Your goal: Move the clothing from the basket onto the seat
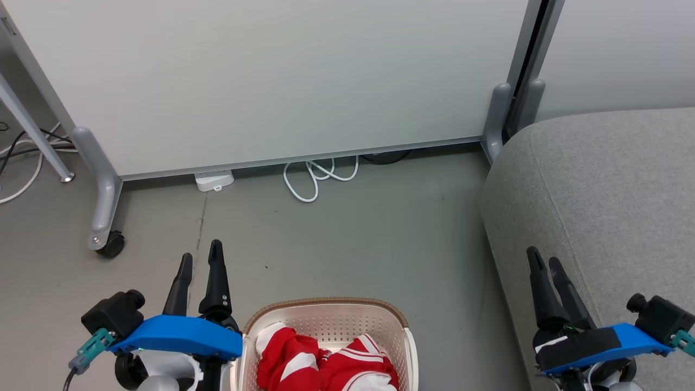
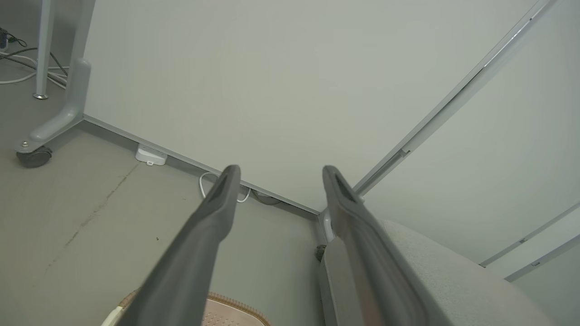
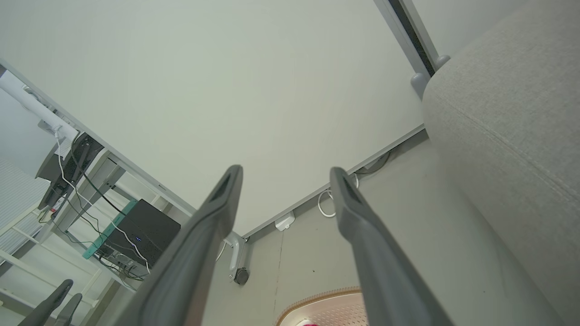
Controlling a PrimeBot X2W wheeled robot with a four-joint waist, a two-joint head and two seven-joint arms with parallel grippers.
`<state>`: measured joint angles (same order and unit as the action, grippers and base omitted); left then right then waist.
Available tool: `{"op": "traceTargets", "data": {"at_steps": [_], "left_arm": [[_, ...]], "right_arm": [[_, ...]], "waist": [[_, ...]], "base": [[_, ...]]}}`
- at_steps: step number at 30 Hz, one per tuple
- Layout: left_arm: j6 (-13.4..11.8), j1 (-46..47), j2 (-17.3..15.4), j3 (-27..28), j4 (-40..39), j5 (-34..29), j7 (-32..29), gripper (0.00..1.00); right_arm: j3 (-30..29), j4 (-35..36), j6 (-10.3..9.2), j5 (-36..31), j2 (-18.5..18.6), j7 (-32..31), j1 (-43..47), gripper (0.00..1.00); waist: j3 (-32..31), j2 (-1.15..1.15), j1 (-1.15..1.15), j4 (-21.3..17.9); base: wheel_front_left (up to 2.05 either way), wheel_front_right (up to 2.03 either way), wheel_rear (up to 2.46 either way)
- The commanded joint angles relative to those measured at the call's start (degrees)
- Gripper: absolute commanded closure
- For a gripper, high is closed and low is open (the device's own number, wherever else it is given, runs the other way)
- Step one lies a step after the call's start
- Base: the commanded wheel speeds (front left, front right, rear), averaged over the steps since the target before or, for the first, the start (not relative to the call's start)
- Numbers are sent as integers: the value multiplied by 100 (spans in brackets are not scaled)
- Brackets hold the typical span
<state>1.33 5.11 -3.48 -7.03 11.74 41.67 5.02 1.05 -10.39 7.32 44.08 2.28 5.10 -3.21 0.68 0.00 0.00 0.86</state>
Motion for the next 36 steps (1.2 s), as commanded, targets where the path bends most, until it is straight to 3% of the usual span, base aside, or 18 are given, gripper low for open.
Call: {"op": "traceTargets", "data": {"at_steps": [1, 36], "left_arm": [[-41, 173, -56, -58, -45, -179, 62, 0], [-312, 306, -128, -695, -124, -2214, 584, 0]], "right_arm": [[13, 56, 14, -201, 43, 54, -31, 0], [269, 229, 17, -2191, 62, 576, -16, 0]], "waist": [[1, 0, 0, 1], [44, 0, 0, 54]], "base": [[0, 0, 0], [0, 0, 0]]}}
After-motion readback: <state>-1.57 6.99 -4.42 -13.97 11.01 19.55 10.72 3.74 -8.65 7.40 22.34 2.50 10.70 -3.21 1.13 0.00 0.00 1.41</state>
